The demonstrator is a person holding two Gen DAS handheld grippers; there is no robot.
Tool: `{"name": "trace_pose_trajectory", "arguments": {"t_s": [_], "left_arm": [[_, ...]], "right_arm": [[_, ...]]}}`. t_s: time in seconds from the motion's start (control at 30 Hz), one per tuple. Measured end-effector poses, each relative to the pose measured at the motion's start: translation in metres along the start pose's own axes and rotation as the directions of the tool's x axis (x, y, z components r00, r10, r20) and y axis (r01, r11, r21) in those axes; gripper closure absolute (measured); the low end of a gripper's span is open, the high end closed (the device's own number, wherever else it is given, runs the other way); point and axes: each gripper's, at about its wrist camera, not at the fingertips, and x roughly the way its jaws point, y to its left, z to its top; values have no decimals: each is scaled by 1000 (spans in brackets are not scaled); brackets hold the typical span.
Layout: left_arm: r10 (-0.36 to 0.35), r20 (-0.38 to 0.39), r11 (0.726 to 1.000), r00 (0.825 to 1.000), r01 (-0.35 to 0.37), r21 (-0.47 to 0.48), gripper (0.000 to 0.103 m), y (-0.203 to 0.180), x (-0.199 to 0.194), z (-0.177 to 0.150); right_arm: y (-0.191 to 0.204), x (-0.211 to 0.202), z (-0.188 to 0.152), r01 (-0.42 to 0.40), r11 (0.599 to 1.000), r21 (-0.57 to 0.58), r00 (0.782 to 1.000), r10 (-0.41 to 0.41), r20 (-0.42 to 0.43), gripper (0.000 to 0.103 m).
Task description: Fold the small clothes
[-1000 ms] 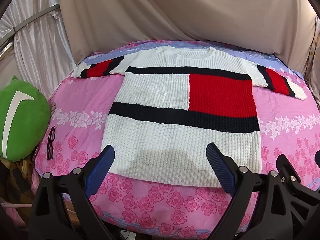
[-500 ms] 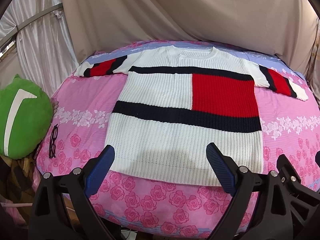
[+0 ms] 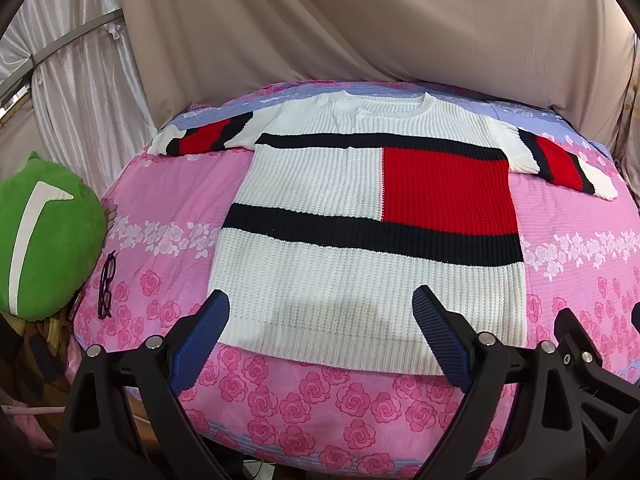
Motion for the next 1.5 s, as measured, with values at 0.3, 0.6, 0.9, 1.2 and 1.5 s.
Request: {"name": "trace_pose_trajectory", "arguments": {"t_s": [0.3, 0.6, 0.9, 1.2, 1.5], "left_arm": [[1, -1, 1000, 1000, -1, -3, 13, -1, 0, 0], [2, -1, 1000, 1000, -2, -3, 13, -1, 0, 0], [3, -3, 1000, 1000, -3, -3, 13, -2, 0, 0], [7, -8, 1000, 1000, -7, 1, 13, -2, 1, 1], [18, -31, 1000, 999, -18, 8, 13, -7, 13, 8]], "right_arm": [[-1, 1, 0, -1, 1000, -1, 1000, 1, -1, 6], [0, 2, 1, 1, 1000, 0, 1000, -1, -2, 6], [0, 3, 2, 2, 1000, 0, 1000, -2, -4, 7], [1, 5, 3, 4, 1000, 0, 1000, -4, -6, 7], [0, 16, 6, 4, 1000, -2, 1000, -4, -28, 7]]}}
